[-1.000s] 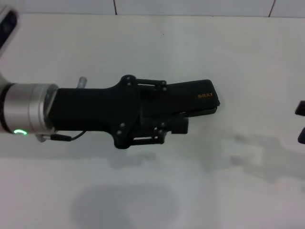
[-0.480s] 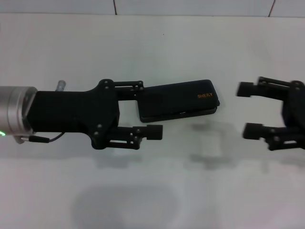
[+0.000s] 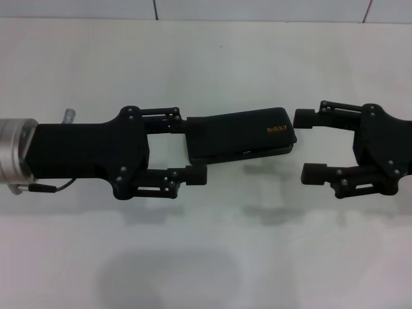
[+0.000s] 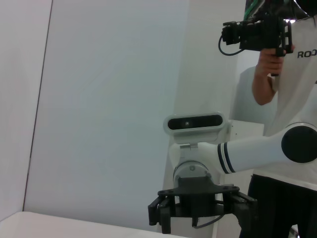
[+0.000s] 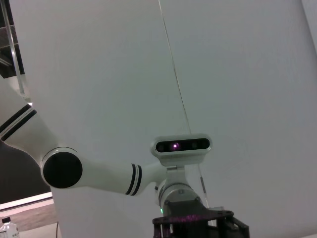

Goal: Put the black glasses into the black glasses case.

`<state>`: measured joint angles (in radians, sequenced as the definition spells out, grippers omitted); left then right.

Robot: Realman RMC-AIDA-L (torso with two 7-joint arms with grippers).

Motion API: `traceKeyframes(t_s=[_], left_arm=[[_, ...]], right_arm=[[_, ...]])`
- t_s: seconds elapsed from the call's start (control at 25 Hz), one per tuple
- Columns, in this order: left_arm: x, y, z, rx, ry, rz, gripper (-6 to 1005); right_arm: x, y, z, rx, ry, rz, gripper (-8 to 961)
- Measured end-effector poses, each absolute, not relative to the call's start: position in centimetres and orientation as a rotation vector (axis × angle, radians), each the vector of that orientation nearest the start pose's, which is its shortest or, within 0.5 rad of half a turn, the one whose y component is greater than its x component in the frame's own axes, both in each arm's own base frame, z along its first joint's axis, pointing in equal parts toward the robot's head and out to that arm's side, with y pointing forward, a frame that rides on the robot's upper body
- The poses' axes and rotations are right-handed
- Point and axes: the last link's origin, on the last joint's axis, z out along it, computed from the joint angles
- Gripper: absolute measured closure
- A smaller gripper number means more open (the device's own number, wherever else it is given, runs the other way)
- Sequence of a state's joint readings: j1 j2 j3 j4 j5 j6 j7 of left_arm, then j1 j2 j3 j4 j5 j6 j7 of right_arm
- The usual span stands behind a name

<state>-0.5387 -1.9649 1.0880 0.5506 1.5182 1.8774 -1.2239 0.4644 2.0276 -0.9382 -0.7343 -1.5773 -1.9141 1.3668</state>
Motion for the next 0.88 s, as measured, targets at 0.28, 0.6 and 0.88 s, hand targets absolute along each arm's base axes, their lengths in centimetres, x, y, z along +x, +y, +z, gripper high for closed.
traceKeyframes(t_s=[0.28,0.6,0.88], left_arm=[[-21.31,29.64,1.65,-2.977,-0.166,-1.18,283],[-21.23,29.64,1.49,-2.982,-0.164,-1.178,283],[-21.37,29.81,1.32,-2.969,-0.179,-1.161,283]], right_arm=[[20.79,29.16,2.85,-2.895,0.282,1.237,90],[20.76,29.12,2.72,-2.902,0.283,1.234,92],[20.68,29.15,2.63,-2.907,0.281,1.232,92]])
